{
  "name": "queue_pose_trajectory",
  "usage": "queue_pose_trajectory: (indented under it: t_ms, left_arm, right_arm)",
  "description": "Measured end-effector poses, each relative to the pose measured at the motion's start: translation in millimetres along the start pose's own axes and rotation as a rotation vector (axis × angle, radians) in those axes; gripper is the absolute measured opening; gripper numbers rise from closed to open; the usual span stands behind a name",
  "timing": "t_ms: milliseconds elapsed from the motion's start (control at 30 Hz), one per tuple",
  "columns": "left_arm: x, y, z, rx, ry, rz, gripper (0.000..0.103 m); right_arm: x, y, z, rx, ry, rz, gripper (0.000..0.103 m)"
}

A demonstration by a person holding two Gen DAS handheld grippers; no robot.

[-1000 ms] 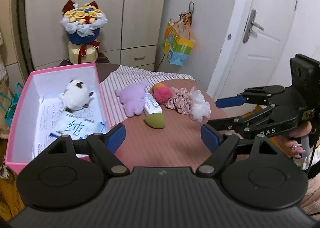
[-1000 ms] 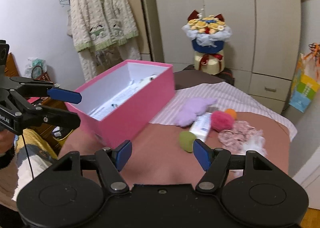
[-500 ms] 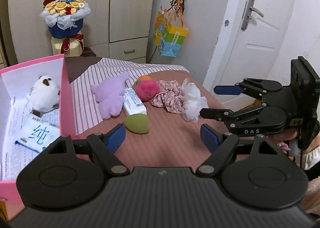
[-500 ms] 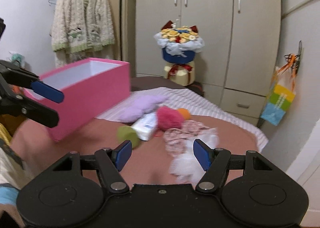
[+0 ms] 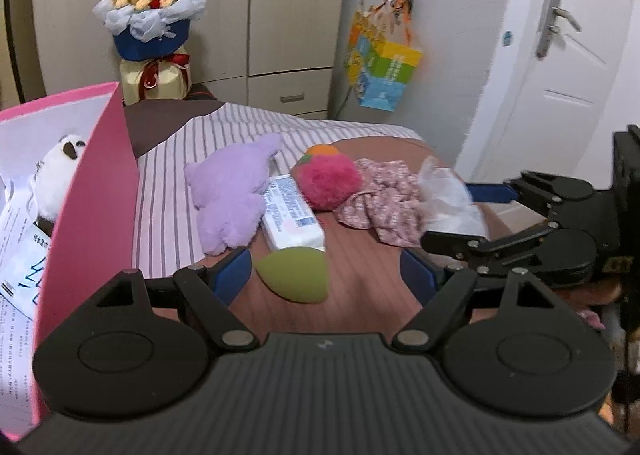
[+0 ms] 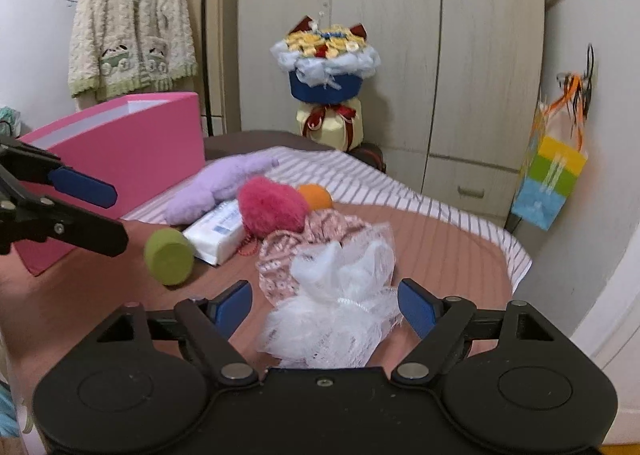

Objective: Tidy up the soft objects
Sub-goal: 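Withdraw the left gripper from the box and reach toward the green sponge, then grasp the green sponge with the left gripper while the right grasps the bath puff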

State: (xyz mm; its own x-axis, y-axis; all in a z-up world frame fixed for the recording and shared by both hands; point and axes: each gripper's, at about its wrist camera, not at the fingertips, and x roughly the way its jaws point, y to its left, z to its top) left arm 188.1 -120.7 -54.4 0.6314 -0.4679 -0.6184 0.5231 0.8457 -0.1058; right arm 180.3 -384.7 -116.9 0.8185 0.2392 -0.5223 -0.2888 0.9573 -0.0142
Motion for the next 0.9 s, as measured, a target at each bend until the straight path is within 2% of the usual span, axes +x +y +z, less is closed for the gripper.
queue_pose_trajectory:
  t_ms: [133,367,533,633,700,733,767,800,867,900]
  left_arm:
    - [16,5,-3,-0.005,-0.007,0.057,0.081]
    - [32,15,-9,-0.063,0.014,0.02,0.081]
    - [39,12,-13,-0.059,0.012,0.062,0.081]
    - [43,13,-15,-0.06,0.016,0.06,0.081]
    - [44,13,-15,-0.061,0.013,0.059,0.077]
    - [44,11,-16,-0.055,0.01,0.062,0.072]
    - [44,10,-16,-0.05,0.009,0.065,0.067]
    - [45,9,-17,-0.044,0.015,0.067,0.056]
    - [44,6,-19,-0.039,0.015,0.077,0.051]
    - [43,5,-20,-0.031,0.006,0.087,0.048]
  right_arm:
    - [10,-7,-6,0.063,0.013,0.001,0.084]
    - [15,-13,-12,0.137,0.038,0.003,0.088]
    - [14,-11,-14,0.136,0.055,-0.034,0.088]
    - [10,-11,-16,0.137,0.059,-0.051,0.088]
    - [8,-11,-17,0.138,0.058,-0.054,0.088]
    - [7,-11,-18,0.143,0.058,-0.059,0.087]
    - [6,-11,-19,0.145,0.056,-0.065,0.082]
    - [5,-11,-19,0.148,0.055,-0.077,0.078]
    - [2,-12,-21,0.158,0.049,-0.098,0.054]
    - [0,-12,-21,0.169,0.046,-0.103,0.048]
